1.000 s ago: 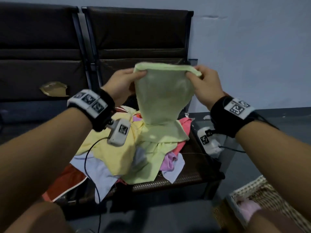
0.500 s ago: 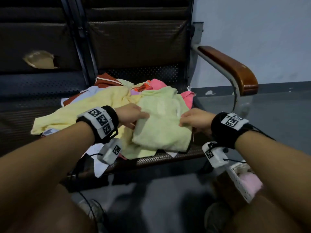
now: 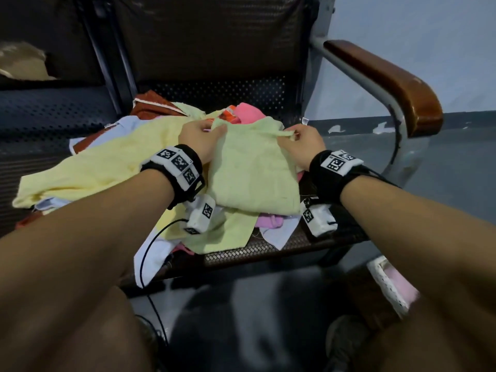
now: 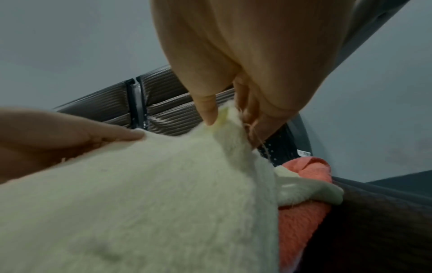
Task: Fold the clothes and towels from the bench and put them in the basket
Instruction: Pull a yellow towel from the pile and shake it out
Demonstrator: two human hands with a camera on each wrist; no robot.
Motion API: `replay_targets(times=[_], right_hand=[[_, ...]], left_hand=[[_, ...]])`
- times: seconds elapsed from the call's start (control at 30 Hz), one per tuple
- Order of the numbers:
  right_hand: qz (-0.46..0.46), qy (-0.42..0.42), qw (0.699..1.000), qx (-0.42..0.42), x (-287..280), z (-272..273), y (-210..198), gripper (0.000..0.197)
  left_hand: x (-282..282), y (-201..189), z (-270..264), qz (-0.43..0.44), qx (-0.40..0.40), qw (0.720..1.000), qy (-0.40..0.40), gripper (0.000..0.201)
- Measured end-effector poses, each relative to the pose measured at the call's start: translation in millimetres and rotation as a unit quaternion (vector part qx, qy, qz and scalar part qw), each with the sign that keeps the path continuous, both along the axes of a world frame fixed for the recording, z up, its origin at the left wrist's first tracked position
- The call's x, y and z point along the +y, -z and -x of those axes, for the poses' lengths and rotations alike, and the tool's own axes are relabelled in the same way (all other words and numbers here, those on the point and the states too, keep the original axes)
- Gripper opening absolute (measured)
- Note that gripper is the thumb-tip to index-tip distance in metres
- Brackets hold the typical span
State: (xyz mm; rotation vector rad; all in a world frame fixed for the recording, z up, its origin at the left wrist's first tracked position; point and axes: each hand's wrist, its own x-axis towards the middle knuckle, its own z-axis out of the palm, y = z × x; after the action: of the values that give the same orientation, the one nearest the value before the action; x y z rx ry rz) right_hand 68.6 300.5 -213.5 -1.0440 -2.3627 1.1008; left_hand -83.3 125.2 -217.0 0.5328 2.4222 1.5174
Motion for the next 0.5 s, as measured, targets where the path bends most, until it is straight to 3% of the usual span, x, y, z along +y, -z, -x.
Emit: replay_targets(times=[0.1,0.17,0.27,0.3,0.37,0.43,0.5], right_hand=[[-0.063,-0.034,0.997,-0.035,-6.8,-9.3,1.9,0.046],[-0.118,-0.098,0.988,-0.028,-17.2,-22.7,0.9,0.041],[-0.187,-0.211,0.959,-0.029,-34.5,-45.9,2.4,0.027],[-0.212,-0.25,0.943,-0.05,-39.0,-53.0,6.4,0.033],[-0.234,-0.313,0.911,-0.129,-46.0,-66.4,19.1,0.063],[-0.217,-0.335,0.894,-0.203,-47.3,-77.5,33.0,0.093],[-0.218,-0.335,0.89,-0.218,-44.4,-82.1,41.2,0.098]], left_hand=[[-8.7,-4.6,0.1,-0.029,-0.004,0.999,-0.031,0.023],[-22.2,-11.5,-6.8,-0.04,0.035,0.999,-0.012,0.013],[-45.4,-19.1,-27.6,-0.018,0.028,0.985,0.171,0.007],[-52.8,-17.1,-33.8,0.033,0.046,0.97,0.237,0.014],[-64.4,-7.6,-43.7,0.165,0.124,0.922,0.328,0.048],[-69.6,2.0,-49.3,0.243,0.206,0.878,0.357,0.077],[-69.9,9.9,-51.5,0.256,0.248,0.865,0.354,0.084]])
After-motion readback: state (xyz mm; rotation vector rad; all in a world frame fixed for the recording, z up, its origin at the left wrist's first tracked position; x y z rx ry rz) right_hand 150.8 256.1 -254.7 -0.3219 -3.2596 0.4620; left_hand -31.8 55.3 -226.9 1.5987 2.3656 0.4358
